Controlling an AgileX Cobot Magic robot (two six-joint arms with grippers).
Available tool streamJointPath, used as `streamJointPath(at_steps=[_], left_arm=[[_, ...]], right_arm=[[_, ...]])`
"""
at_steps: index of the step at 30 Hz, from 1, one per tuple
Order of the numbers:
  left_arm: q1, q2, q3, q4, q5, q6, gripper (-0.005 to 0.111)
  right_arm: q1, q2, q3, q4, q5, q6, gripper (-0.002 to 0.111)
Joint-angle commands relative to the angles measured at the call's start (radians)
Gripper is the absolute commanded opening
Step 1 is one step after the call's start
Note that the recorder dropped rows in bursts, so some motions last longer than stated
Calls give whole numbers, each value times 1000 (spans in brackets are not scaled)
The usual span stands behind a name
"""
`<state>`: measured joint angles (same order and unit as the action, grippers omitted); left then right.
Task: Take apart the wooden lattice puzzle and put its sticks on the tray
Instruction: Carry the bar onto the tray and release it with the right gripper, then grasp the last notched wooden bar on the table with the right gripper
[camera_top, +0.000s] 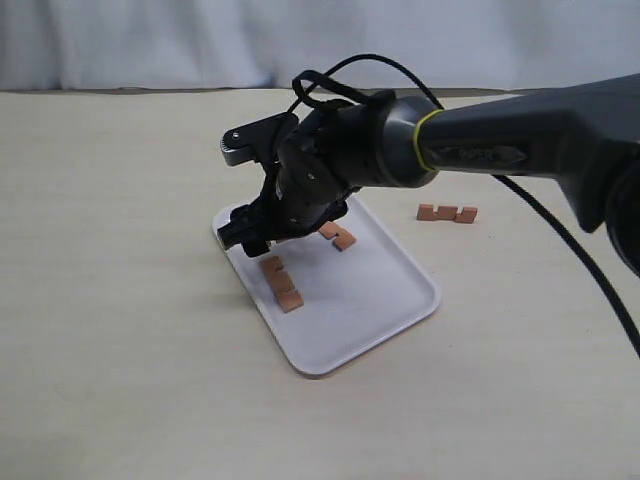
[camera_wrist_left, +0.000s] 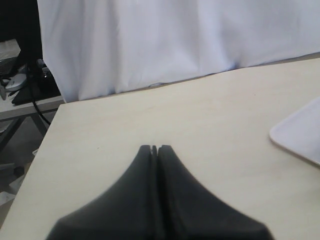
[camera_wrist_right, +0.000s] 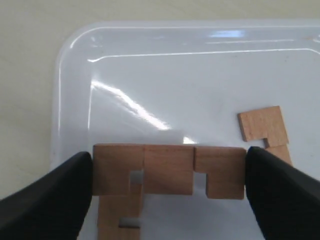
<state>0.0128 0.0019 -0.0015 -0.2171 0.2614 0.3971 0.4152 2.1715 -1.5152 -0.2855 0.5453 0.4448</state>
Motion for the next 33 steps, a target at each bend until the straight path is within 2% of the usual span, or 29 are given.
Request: streamJointPath(at_steps=[1,2,5,16,21,26,33], left_arm=[[4,-2,1,-5,-11,-1,0],[4,-2,1,-5,-11,-1,0],[4,-2,1,-5,-11,-1,0],[4,-2,1,-2,-7,-1,0],[4,-2,1,-1,-7,-1,0],[4,-2,1,-1,-7,-1,0],[4,-2,1,-1,-7,-1,0]], right_arm=[[-6,-1,-7,-27,8,25,62],[-6,-1,-7,-49,-6,16,72],[-6,-1,-7,-98,-4,11,83],[-6,-58,-7,-87,126,-43,83],[-13,-140,-7,35,168,-219,83],[-87,-218,-7,174,215,-336,83],[-274,-278,-7,248,302,-401,83]])
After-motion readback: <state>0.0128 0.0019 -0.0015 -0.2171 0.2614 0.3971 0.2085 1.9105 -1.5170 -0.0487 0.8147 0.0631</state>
